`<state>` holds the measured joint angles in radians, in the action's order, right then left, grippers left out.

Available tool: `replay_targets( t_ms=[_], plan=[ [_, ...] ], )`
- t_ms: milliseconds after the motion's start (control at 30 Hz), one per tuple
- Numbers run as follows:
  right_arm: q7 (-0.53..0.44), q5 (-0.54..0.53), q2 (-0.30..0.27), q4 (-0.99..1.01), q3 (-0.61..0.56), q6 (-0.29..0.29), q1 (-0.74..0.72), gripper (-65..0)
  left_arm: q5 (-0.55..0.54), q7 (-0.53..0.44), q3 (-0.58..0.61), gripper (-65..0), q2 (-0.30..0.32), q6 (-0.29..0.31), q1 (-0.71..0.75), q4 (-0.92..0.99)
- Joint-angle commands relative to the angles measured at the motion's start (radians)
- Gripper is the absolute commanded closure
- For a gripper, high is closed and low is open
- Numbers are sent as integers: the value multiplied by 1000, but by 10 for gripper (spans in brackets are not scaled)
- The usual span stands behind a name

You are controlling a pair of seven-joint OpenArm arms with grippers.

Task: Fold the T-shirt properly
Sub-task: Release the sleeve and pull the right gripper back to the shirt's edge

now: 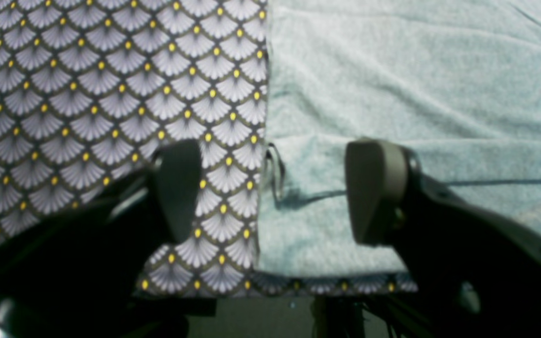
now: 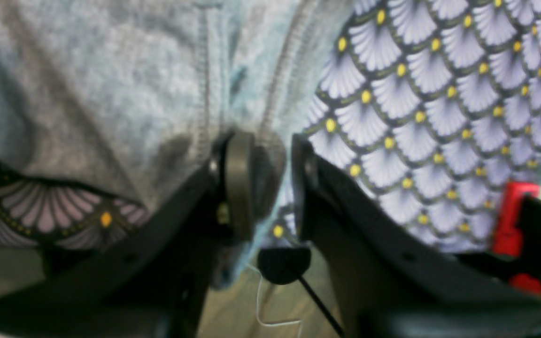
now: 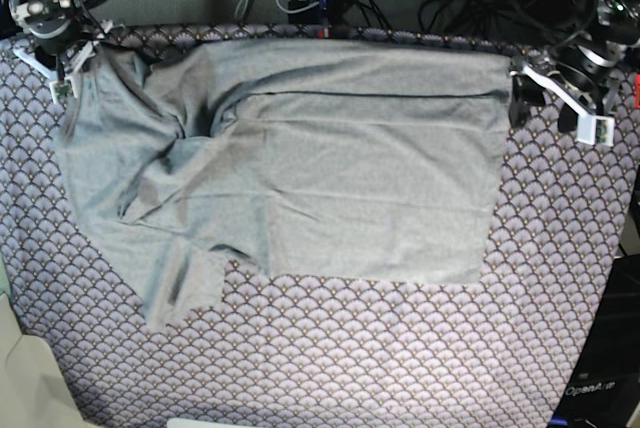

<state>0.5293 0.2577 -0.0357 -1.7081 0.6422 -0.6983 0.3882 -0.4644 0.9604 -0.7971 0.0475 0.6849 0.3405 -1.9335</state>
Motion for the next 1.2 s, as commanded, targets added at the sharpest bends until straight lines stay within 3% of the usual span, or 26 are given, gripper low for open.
replay_targets(
  t_ms=[0, 200, 600, 667, 767, 833, 1167],
  plan=[
    [-10, -2, -8, 9, 5, 0, -4, -158, -15, -25, -3, -470, 12, 5, -1, -14],
    [-11, -2, -16, 112, 3, 0, -8, -159, -14, -25, -3, -470, 12, 5, 2, -14],
    [-11, -2, -28, 122, -2, 0, -30, -153, -17, -24, -3, -470, 12, 5, 4, -17],
    [-11, -2, -28, 122, -2, 0, -30, -133, -14, -25, -5, -470, 12, 5, 4, -17],
    [-11, -2, -30, 122, 3, 0, -31, -47, -12, -25, -5, -470, 12, 5, 4, -17],
    [-11, -2, -45, 124, 5, 0, -42, 0, -12, -25, -5, -470, 12, 5, 4, -17],
    [-28, -10, -152, 268, 98, 0, -104, 0, -12, -25, -5, -470, 12, 5, 4, -17]
  ],
)
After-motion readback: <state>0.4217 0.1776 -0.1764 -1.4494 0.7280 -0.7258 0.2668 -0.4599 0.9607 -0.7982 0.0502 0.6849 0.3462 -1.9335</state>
